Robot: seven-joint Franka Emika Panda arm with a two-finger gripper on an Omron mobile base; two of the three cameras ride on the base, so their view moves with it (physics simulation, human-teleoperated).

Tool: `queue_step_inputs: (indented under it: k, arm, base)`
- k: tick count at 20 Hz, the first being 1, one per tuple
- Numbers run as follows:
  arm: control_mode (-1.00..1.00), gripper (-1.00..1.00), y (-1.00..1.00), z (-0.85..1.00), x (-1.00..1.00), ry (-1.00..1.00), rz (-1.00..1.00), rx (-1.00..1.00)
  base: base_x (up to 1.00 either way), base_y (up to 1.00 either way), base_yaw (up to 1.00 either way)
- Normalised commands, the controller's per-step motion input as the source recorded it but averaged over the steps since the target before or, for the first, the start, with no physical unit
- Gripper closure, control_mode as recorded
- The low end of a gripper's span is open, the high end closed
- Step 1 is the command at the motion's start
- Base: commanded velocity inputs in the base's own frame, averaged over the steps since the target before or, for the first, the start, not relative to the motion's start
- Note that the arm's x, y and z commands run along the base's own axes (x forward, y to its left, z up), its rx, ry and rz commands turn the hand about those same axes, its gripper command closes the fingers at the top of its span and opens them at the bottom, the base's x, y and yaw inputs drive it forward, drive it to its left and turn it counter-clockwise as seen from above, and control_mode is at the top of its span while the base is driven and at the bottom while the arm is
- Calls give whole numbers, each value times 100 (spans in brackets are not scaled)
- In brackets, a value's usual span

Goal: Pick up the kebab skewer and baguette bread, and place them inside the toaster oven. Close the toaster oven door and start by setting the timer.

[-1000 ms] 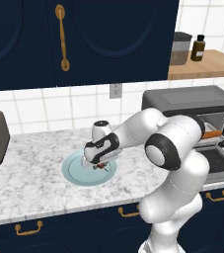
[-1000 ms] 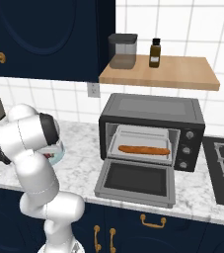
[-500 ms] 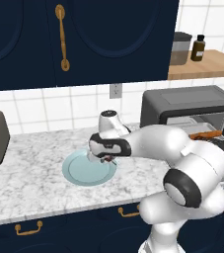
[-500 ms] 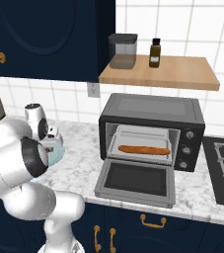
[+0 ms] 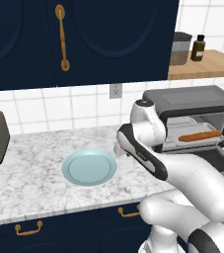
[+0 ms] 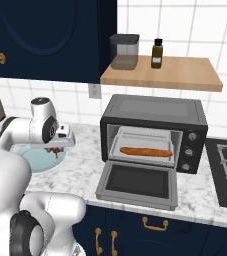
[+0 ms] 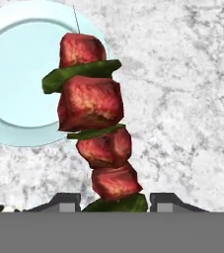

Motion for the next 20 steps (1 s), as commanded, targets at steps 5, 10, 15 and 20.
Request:
queue_step_inputs:
  k: [5, 10, 15, 20]
  arm:
    - [-100, 100, -80, 66, -40, 0, -1, 0]
    - [-100, 100, -97, 52, -53, 0, -5, 4]
    - [-100, 100, -87, 23, -32, 0, -1, 0]
    - [-100, 100, -78, 1, 0, 0, 0, 0]
  base:
    - [0, 0, 0]
    - [0, 0, 0]
    - [0, 0, 0]
    - [0, 0, 0]
